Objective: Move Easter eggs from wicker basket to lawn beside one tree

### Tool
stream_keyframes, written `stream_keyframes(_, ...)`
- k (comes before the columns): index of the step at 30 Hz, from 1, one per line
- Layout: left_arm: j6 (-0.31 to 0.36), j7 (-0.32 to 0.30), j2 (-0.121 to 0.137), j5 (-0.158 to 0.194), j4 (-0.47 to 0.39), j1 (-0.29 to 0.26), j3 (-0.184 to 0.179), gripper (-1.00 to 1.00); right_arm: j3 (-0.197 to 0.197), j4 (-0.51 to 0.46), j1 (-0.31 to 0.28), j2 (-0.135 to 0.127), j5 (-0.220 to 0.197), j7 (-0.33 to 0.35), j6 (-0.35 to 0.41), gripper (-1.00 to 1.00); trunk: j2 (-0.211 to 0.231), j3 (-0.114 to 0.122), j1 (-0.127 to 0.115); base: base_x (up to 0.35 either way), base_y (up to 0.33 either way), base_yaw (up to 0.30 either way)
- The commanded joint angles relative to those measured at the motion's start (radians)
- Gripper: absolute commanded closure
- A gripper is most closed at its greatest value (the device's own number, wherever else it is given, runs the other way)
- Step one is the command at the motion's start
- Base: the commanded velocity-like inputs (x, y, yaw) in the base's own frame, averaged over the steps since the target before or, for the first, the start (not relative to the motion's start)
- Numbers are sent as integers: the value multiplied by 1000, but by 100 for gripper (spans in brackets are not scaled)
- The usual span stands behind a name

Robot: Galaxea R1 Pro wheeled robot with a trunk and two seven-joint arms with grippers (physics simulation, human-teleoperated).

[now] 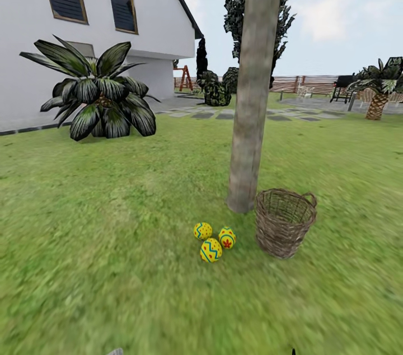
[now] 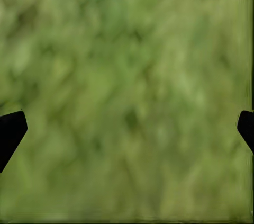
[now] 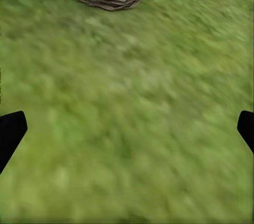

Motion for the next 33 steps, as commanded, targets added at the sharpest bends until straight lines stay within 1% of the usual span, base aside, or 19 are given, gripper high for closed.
stream_keyframes(1,14,7,0,2,-2,0,-9,-100,9,0,0,0,-3,-8,0,-100,7,2,-4,0,0,0)
stream_keyframes(8,160,7,0,-1,-2,0,-9,-100,9,3,0,-3,-2,-8,0,-100,56,24,-31,0,0,0)
stream_keyframes(11,185,7,0,-2,-2,0,-10,-100,9,6,0,-1,-2,-8,5,-100,77,34,-42,0,0,0)
stream_keyframes(12,187,7,0,-2,-2,0,-10,-100,10,8,1,-1,-2,-8,5,-100,84,37,-46,0,0,0)
stream_keyframes(14,194,7,1,-2,-2,0,-10,-100,10,46,1,1,-2,-8,7,-100,98,43,-54,0,0,0)
stream_keyframes(17,194,7,1,-2,-2,0,-8,-100,8,67,1,-4,-4,-7,8,-100,119,52,-65,0,0,0)
stream_keyframes(29,193,6,0,-2,-2,0,-9,-100,9,74,0,-12,-4,-6,8,-100,203,88,-111,0,0,0)
stream_keyframes(33,195,6,-11,-2,-2,0,-9,-100,9,75,1,-11,-4,-6,8,-100,231,96,-127,0,0,-63)
